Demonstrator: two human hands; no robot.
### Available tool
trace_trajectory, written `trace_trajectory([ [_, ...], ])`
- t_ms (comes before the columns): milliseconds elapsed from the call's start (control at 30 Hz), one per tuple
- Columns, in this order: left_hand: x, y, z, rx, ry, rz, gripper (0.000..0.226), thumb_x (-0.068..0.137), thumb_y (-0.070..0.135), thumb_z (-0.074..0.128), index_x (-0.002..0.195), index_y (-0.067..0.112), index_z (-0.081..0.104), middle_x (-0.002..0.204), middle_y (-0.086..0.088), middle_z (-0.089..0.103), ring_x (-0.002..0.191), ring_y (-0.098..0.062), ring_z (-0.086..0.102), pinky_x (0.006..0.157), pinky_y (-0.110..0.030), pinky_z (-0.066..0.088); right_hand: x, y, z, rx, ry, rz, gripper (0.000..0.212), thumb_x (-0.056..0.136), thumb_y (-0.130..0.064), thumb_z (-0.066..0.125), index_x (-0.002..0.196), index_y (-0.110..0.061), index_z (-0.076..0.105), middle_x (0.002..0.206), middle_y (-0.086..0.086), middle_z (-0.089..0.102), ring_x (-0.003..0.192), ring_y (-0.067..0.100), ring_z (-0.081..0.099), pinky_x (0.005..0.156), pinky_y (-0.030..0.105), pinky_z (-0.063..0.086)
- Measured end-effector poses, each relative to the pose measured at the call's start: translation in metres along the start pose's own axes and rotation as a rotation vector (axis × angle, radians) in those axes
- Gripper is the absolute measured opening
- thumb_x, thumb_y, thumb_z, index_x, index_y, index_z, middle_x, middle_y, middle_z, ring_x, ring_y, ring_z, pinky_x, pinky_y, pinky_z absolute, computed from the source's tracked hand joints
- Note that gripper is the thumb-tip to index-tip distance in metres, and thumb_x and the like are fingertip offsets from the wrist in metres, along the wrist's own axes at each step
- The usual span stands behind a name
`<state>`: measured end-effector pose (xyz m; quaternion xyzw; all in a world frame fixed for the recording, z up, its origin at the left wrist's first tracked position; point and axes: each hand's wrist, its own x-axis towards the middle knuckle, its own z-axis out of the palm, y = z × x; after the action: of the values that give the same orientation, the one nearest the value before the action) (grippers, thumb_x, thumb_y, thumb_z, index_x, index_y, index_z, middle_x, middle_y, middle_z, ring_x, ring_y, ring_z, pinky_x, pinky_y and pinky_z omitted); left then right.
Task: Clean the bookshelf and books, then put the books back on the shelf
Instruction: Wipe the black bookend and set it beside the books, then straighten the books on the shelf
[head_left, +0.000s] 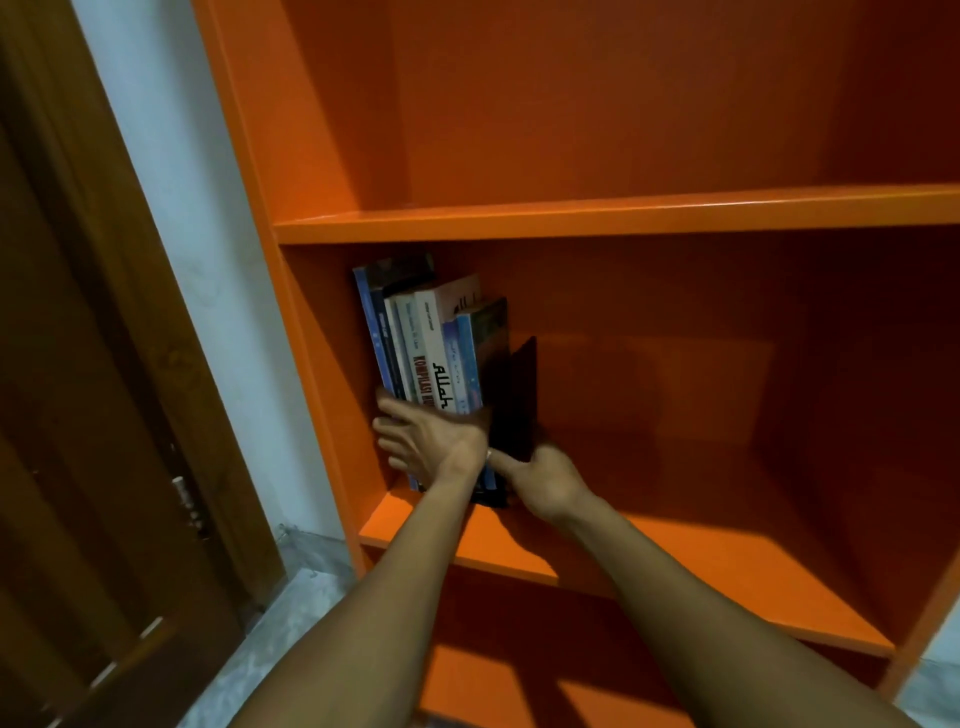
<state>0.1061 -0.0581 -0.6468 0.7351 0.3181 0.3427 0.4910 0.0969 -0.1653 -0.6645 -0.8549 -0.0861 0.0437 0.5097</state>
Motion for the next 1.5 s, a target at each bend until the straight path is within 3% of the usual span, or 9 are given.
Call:
trace_trajectory([
  [133, 0.007, -0.010, -0.006, 0.019, -0.009, 0.069, 0.116, 0.065, 0.038, 0.086, 0.149, 0.008, 0.011, 0.149, -0.024, 0.027, 0.139, -0.043, 0.026, 0.112, -0.051, 0.025, 0.007, 0.003, 0.010, 0.118, -0.057, -0.027, 0.022, 0.093, -0.027, 0.069, 0.112, -0.016, 0.067, 0.107, 0.006, 0.069, 0.088, 0.021, 0.064, 0.071, 0.029, 0.048],
  [400, -0.008, -0.042, -0.027, 0.244, 0.017, 0.520, 0.096, 0.087, 0.027, 0.071, 0.158, 0.007, 0.008, 0.158, -0.023, 0.012, 0.145, -0.038, 0.018, 0.117, -0.046, 0.027, 0.028, 0.003, 0.005, -0.255, -0.099, -0.111, 0.073, 0.098, -0.013, 0.051, 0.159, -0.019, 0.011, 0.146, 0.011, 0.048, 0.123, 0.032, 0.055, 0.094, 0.030, 0.046],
  [533, -0.008, -0.050, -0.024, 0.317, -0.148, 0.633, 0.098, 0.091, 0.014, 0.059, 0.157, 0.017, -0.014, 0.161, -0.014, -0.030, 0.152, -0.034, -0.014, 0.119, -0.051, 0.030, 0.050, 0.005, 0.009, -0.069, -0.097, -0.125, 0.074, 0.080, -0.023, 0.054, 0.151, -0.016, 0.035, 0.141, 0.019, 0.052, 0.127, 0.038, 0.053, 0.101, 0.052, 0.048],
  [667, -0.001, -0.036, -0.025, 0.373, -0.244, 0.545, 0.108, 0.085, 0.014, 0.060, 0.151, 0.002, -0.025, 0.151, -0.029, -0.039, 0.145, -0.041, -0.031, 0.116, -0.039, -0.021, 0.082, 0.029, 0.024, 0.125, -0.075, -0.167, 0.087, 0.071, -0.036, 0.069, 0.151, -0.027, 0.035, 0.142, 0.010, 0.055, 0.124, 0.032, 0.057, 0.094, 0.057, 0.052],
  [733, -0.002, -0.035, -0.027, 0.366, -0.241, 0.534, 0.106, 0.085, 0.015, 0.058, 0.151, -0.001, -0.022, 0.151, -0.032, -0.038, 0.144, -0.042, -0.032, 0.110, -0.034, -0.026, 0.081, 0.028, 0.026, 0.165, -0.065, -0.193, 0.090, 0.075, -0.032, 0.071, 0.154, -0.023, 0.031, 0.146, 0.009, 0.051, 0.128, 0.030, 0.053, 0.097, 0.056, 0.051],
  [867, -0.015, -0.047, -0.031, 0.419, -0.243, 0.600, 0.095, 0.091, 0.020, 0.053, 0.155, 0.006, -0.015, 0.156, -0.026, -0.032, 0.145, -0.039, -0.031, 0.123, -0.049, -0.005, 0.051, 0.003, 0.016, 0.138, -0.037, -0.152, 0.070, 0.092, 0.000, 0.064, 0.153, -0.011, 0.032, 0.144, 0.003, 0.045, 0.132, 0.024, 0.045, 0.107, 0.047, 0.045],
  [1333, -0.002, -0.052, -0.033, 0.586, -0.358, 0.622, 0.101, 0.087, 0.022, 0.057, 0.154, 0.002, -0.015, 0.149, -0.028, -0.043, 0.139, -0.041, -0.040, 0.119, -0.057, -0.003, 0.059, 0.001, 0.027, -0.249, 0.011, -0.104, 0.060, 0.098, -0.007, 0.051, 0.153, -0.016, 0.031, 0.142, 0.016, 0.052, 0.121, 0.035, 0.058, 0.084, 0.038, 0.051],
  [1433, -0.003, -0.046, -0.039, 0.648, -0.371, 0.607, 0.097, 0.088, 0.019, 0.056, 0.155, 0.001, -0.011, 0.151, -0.032, -0.037, 0.144, -0.045, -0.030, 0.122, -0.059, 0.005, 0.044, -0.008, 0.024, -0.359, 0.018, -0.037, 0.043, 0.101, -0.013, 0.047, 0.144, -0.009, 0.043, 0.134, 0.018, 0.057, 0.109, 0.035, 0.060, 0.067, 0.031, 0.042],
  [1500, -0.001, -0.044, -0.057, 0.637, -0.367, 0.660, 0.081, 0.091, 0.016, 0.053, 0.157, 0.005, 0.007, 0.160, -0.030, -0.014, 0.150, -0.046, -0.001, 0.119, -0.055, 0.023, 0.024, -0.015, 0.026, -0.262, 0.154, -0.076, 0.033, 0.097, -0.013, 0.051, 0.130, -0.010, 0.058, 0.125, 0.017, 0.064, 0.105, 0.034, 0.063, 0.078, 0.034, 0.049],
])
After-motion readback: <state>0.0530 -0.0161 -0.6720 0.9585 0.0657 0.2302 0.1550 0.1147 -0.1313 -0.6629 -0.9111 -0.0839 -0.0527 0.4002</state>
